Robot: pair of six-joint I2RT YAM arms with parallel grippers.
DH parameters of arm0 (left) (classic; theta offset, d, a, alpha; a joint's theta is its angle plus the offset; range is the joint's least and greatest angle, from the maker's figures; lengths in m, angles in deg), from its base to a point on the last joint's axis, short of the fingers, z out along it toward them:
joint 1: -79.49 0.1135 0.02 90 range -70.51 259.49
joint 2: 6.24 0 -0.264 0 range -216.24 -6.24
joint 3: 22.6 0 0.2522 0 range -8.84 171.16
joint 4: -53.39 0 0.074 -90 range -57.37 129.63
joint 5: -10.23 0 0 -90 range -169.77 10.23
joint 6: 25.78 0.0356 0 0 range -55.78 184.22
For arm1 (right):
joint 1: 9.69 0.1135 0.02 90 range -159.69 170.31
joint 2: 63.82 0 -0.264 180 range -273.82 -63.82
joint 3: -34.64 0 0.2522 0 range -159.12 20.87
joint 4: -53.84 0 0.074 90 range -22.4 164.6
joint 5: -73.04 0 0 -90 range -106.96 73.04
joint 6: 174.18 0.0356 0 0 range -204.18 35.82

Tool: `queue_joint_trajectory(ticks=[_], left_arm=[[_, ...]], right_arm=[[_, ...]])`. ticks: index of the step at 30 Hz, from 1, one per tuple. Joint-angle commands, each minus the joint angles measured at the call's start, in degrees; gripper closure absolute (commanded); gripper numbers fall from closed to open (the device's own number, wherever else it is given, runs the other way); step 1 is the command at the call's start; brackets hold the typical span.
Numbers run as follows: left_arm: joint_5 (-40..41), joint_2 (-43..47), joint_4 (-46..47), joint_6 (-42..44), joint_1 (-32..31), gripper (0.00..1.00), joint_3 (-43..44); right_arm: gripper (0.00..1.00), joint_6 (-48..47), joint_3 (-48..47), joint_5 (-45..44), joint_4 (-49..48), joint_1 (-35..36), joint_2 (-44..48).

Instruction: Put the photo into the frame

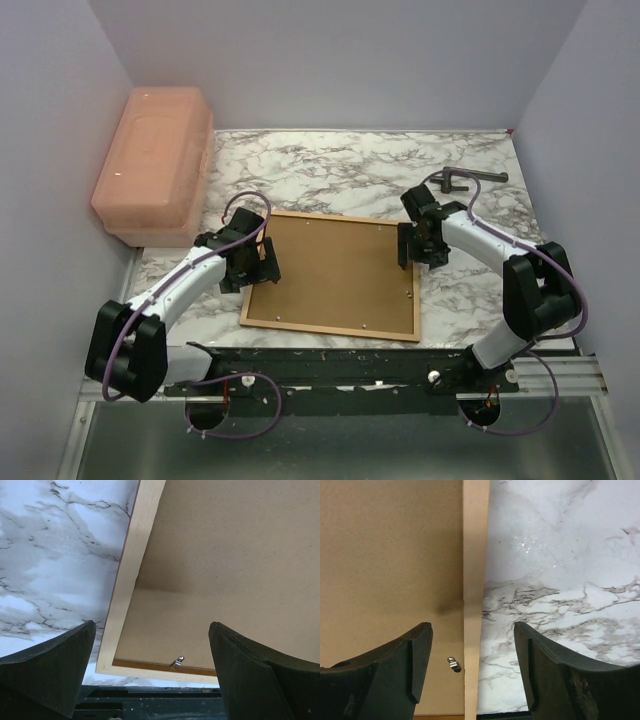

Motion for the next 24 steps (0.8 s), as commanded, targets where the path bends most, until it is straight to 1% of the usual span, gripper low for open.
queue_joint_trajectory(ticks=[1, 2, 4, 5, 10, 13, 18, 21, 24], left_arm=[[-2.89, -5.86, 2.6, -0.5, 0.62, 0.01, 0.87], [-3.23, -7.1, 3.06, -0.46, 0.67, 0.01, 0.9], [-3.6, -9.03, 3.8, -0.26, 0.66, 0.02, 0.76], [-5.19, -9.78, 4.15, -0.16, 0.66, 0.02, 0.69], [-9.4, -8.93, 6.28, -0.06, 0.66, 0.03, -1.54], [-11.85, -6.81, 7.22, -0.69, 0.69, 0.05, -3.99], [-14.81, 0.04, 9.64, -3.93, 0.24, 0.06, -10.58], [-15.22, 3.36, 10.76, -6.06, 0.22, 0.06, -14.5], [-13.89, 5.89, 9.71, -6.89, 0.2, 0.04, -15.44]], right_arm=[[0.25, 2.89, 1.07, 11.34, -1.6, -5.63, 1.32], [0.24, 2.86, 1.81, 15.37, -2.33, -7.13, 1.55], [0.23, 2.78, 2.9, 19.45, -3.43, -8.75, 1.57], [0.23, 2.7, 3.41, 21.15, -3.78, -9.21, 1.42], [0.22, 2.4, 5.17, 26.6, -5.5, -9.62, 0.54], [0.21, 1.26, 5.32, 29.28, -5.82, -9.62, -1.28], [0.21, -0.77, 4.05, 32.63, -6.12, -9.56, -4.4], [0.21, -0.84, 3.8, 34.38, -6.48, -9.5, -5.09], [0.21, -0.72, 3.54, 33.27, -5.73, -8.96, -5.49]])
